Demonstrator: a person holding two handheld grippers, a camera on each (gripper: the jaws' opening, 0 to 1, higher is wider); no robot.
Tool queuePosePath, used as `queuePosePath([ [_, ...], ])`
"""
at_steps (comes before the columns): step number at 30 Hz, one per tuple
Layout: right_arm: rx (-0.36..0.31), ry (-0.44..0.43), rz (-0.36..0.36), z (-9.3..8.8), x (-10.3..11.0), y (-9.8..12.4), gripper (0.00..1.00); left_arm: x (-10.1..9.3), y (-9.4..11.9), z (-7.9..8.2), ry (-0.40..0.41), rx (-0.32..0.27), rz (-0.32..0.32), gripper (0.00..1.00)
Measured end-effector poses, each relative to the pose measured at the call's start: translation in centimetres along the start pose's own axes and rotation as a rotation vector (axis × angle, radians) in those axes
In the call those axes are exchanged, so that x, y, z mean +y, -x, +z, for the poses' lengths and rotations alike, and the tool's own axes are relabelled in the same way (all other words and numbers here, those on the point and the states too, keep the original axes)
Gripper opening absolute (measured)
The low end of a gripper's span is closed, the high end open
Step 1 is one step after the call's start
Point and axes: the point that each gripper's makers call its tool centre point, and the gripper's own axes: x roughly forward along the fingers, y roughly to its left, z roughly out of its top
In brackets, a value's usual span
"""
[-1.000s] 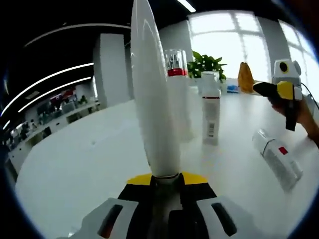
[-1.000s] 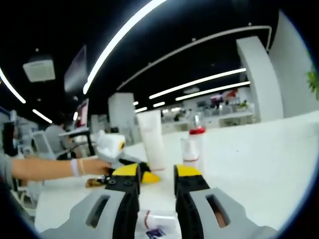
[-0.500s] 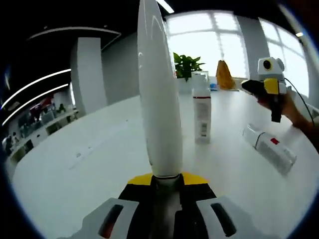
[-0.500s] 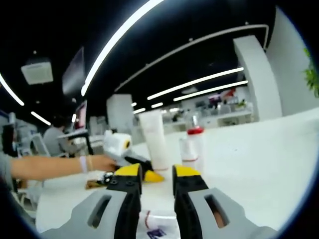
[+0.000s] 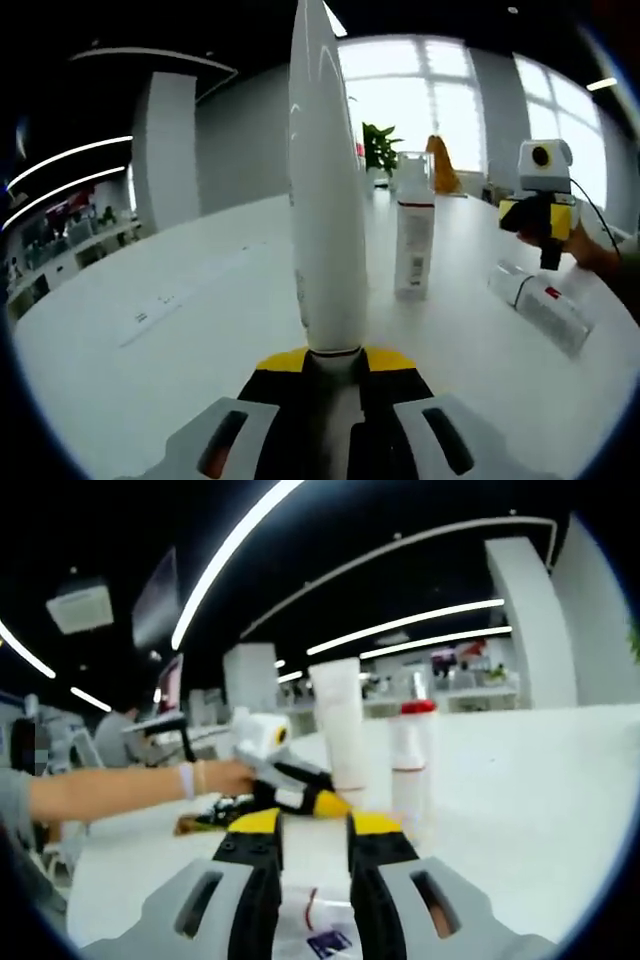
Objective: Arrange the skincare products in the storage area until every visible bottle or jar stands upright without overlapping.
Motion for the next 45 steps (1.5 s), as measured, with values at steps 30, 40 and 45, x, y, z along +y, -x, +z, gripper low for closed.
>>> queuePosePath([
  [30, 0.011, 0.074, -0.036, -0.5, 0.5, 0.5, 0.25, -6.1, 10.7, 1.0, 0.037, -0.172, 0.307, 0.41],
  [40, -0.065, 0.069, -0.054, 0.5, -0.1, 1.6, 0.25, -11.9, 7.0, 2.7, -0.001, -0.153, 0.168, 0.64],
  [45, -0.012, 0.099, -0.083, -0.9, -0.5, 1.1, 0.25, -14.3, 6.4, 1.8, 0.085, -0.171, 0.125, 0.65],
])
